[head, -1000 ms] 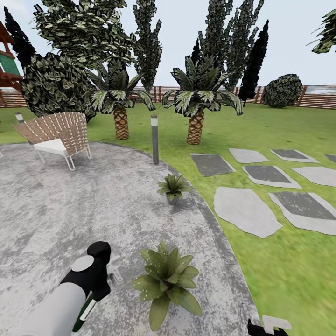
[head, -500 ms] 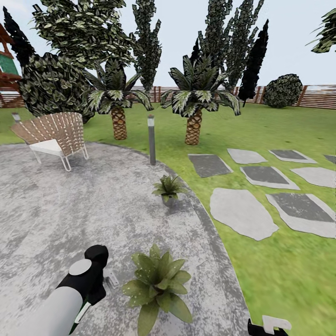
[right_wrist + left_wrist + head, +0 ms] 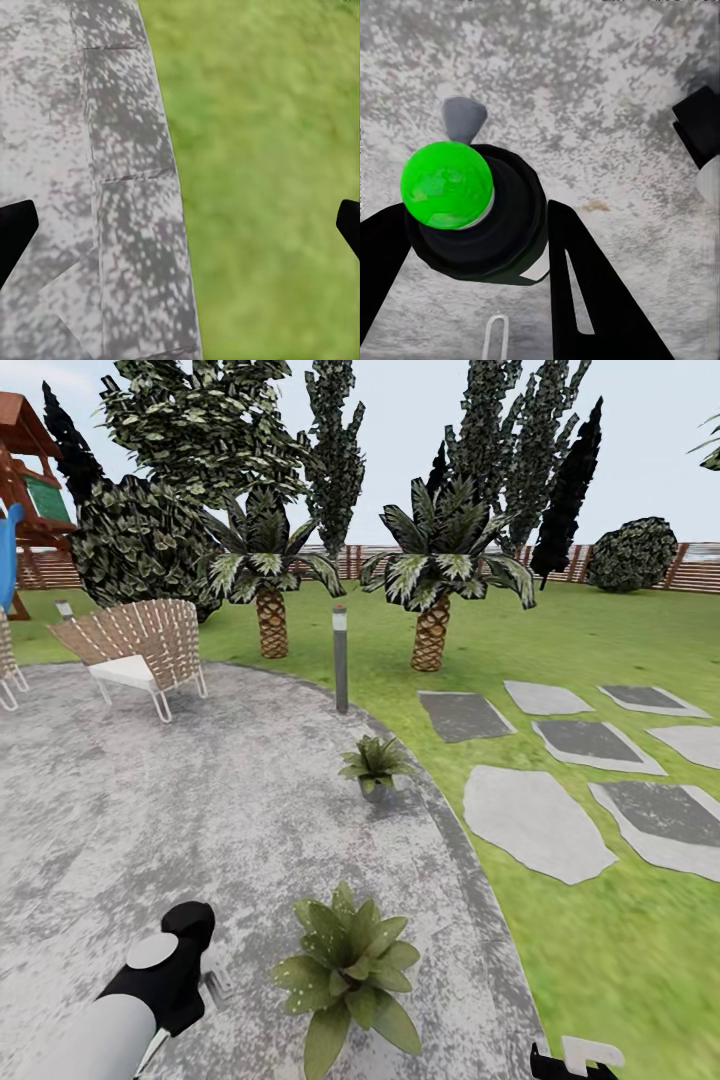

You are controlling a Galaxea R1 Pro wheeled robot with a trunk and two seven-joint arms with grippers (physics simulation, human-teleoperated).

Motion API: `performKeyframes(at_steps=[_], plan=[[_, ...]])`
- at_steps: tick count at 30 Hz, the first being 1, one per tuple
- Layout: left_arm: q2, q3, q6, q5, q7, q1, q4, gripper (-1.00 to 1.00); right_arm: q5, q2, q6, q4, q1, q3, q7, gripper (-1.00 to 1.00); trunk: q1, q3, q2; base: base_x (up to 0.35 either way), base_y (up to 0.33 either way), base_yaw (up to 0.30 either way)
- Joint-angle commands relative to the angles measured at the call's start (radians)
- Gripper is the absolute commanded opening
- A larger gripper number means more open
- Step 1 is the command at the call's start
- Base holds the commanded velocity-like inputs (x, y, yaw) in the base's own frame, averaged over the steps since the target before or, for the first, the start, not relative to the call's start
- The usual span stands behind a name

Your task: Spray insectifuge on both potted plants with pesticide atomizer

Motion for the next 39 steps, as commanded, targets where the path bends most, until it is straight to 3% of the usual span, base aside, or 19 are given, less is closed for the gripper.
performKeyframes(at_steps=[1, 3, 5, 9, 11, 23, 32, 39], plan=[[-0.001, -0.001, 0.009, -0.005, 0.000, 0.000, -0.001, -1.00, -0.009, 0.000, -0.003, 0.000, -0.001, 0.009, -0.002, 1.00, 0.000, -0.001, 0.000, 0.000, 0.000, 0.011], [-0.003, 0.001, 0.009, 0.002, 0.014, 0.000, -0.002, -1.00, -0.009, 0.000, -0.003, 0.000, -0.001, 0.009, -0.002, 1.00, 0.000, -0.001, 0.000, 0.000, 0.000, 0.006], [-0.009, 0.002, 0.009, 0.045, 0.052, 0.000, -0.010, -1.00, -0.009, 0.000, -0.003, 0.000, -0.001, 0.009, -0.002, 1.00, 0.000, -0.001, 0.000, 0.000, 0.000, 0.002], [-0.006, 0.001, 0.010, 0.142, 0.190, -0.001, -0.015, -1.00, -0.009, 0.000, -0.003, 0.001, -0.001, 0.009, -0.002, 1.00, 0.000, -0.001, 0.000, 0.000, 0.000, 0.000], [0.000, 0.001, 0.010, 0.159, 0.204, -0.002, -0.015, -1.00, -0.009, 0.000, -0.003, 0.001, -0.001, 0.009, -0.002, 1.00, 0.000, -0.001, 0.000, 0.000, 0.000, 0.000], [0.045, 0.001, 0.010, 0.161, 0.212, -0.003, -0.017, -1.00, -0.009, 0.001, -0.003, 0.002, -0.001, 0.009, -0.002, 1.00, 0.000, -0.001, 0.000, 0.000, 0.000, 0.025], [0.034, 0.006, 0.011, 0.166, 0.211, -0.003, -0.016, -1.00, -0.009, 0.001, -0.003, 0.002, -0.001, 0.009, -0.002, 1.00, 0.000, -0.001, 0.000, 0.000, -0.097, 0.252], [0.031, 0.002, 0.011, 0.168, 0.211, -0.003, -0.013, -1.00, -0.009, 0.001, -0.003, 0.002, -0.001, 0.009, -0.002, 1.00, 0.000, -0.001, 0.000, 0.027, -0.265, 0.035]])
